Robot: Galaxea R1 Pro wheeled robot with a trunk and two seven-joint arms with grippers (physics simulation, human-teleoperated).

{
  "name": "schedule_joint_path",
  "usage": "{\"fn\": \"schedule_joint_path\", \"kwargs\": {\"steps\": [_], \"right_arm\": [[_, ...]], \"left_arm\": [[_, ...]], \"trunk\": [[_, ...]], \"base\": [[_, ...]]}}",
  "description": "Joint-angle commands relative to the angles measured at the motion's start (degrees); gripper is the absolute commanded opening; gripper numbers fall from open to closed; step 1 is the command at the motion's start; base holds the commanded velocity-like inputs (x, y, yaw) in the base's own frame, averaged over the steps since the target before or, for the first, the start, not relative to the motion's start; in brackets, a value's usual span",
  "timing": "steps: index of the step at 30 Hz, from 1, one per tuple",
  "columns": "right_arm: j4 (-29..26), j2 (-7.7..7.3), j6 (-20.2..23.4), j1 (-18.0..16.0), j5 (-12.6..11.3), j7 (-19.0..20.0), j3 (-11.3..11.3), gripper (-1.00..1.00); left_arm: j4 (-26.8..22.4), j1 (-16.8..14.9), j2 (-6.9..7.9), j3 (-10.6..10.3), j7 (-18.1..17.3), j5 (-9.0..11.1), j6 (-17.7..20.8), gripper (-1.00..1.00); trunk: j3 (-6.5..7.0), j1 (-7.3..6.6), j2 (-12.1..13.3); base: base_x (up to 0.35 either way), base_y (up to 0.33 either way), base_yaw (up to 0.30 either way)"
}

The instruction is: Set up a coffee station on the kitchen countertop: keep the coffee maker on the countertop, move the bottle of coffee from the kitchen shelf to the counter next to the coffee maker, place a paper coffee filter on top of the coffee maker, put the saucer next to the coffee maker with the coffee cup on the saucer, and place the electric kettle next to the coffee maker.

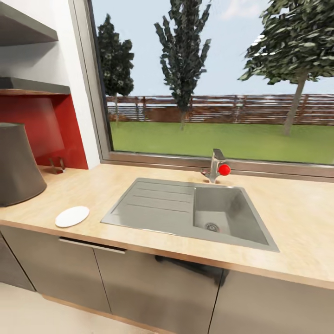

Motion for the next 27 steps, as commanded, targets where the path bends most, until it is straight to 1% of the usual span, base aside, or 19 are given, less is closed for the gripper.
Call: {"fn": "schedule_joint_path", "kwargs": {"steps": [1,6,18,27], "right_arm": [[0.0,0.00,-0.1,0.0,0.0,0.0,0.0,1.00],[-0.1,-0.03,-0.1,0.0,0.0,0.1,0.0,1.00],[-0.1,-0.06,-0.1,0.0,0.0,0.1,0.0,1.00],[-0.1,-0.07,-0.8,0.0,0.1,0.1,0.0,1.00]], "left_arm": [[0.0,0.0,0.00,0.0,-0.1,0.1,-0.1,1.00],[0.0,0.0,-0.04,-0.1,-0.1,0.4,-0.1,1.00],[-0.1,0.0,0.08,-0.1,-0.1,0.4,-0.1,1.00],[-0.1,-0.2,0.02,-0.1,-0.1,0.3,-0.1,1.00]], "trunk": [[-0.08,0.00,0.0],[-0.26,0.00,0.0],[-0.79,0.00,0.0],[-1.24,0.00,0.0]], "base": [[0.000,0.083,0.239],[0.000,0.226,0.236],[0.005,0.300,0.225],[0.140,0.304,0.219]]}}
